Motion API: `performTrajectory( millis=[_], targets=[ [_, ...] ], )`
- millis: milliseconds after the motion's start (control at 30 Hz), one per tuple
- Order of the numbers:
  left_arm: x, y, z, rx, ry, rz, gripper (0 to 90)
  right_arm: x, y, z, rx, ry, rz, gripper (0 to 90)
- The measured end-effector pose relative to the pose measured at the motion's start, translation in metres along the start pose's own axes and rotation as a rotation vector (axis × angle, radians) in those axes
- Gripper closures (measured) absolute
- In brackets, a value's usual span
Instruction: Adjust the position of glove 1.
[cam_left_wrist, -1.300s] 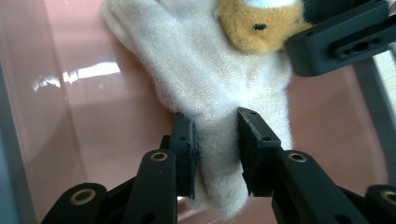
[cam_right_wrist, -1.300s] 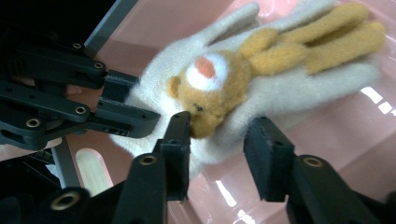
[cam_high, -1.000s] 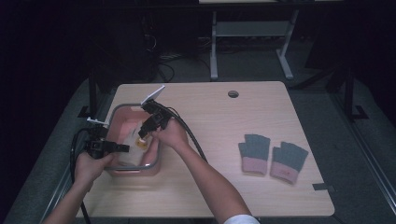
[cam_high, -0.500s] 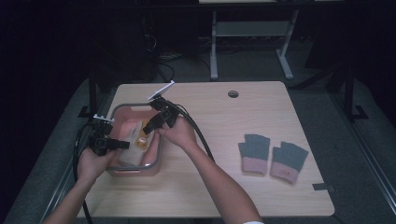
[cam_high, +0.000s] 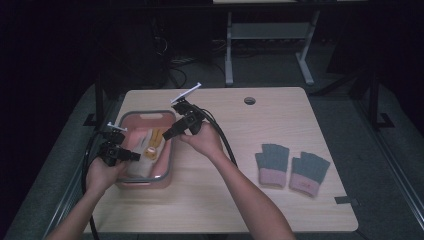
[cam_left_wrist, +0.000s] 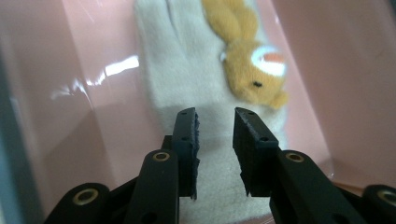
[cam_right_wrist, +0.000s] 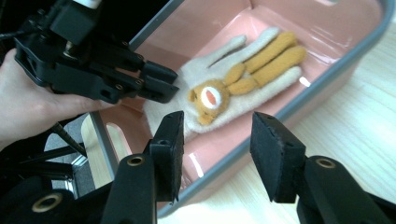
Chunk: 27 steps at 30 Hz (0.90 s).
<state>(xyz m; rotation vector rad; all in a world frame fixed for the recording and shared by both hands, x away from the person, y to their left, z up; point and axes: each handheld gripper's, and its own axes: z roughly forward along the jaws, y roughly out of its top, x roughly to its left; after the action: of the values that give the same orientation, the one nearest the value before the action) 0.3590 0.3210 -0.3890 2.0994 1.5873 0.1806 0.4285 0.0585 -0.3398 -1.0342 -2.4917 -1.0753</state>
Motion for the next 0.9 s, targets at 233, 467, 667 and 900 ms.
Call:
performTrajectory(
  millis=[233,467,667,900],
  targets=[
    [-0.005,0.003,-0.011,-0.058,-0.041,0.002,62.9,-0.005,-0.007,-0.017,-0.027,-0.009,0.011,52.0],
    [-0.018,0.010,-0.018,-0.093,-0.063,0.025,59.2,-0.009,-0.014,-0.032,-0.046,-0.030,0.012,51.1],
    [-0.028,0.013,-0.023,-0.124,-0.104,0.033,56.8,-0.015,-0.022,-0.043,-0.061,-0.035,0.024,51.3],
    [-0.039,0.016,-0.025,-0.133,-0.131,0.053,54.3,-0.019,-0.030,-0.053,-0.073,-0.032,0.024,50.5]
  ],
)
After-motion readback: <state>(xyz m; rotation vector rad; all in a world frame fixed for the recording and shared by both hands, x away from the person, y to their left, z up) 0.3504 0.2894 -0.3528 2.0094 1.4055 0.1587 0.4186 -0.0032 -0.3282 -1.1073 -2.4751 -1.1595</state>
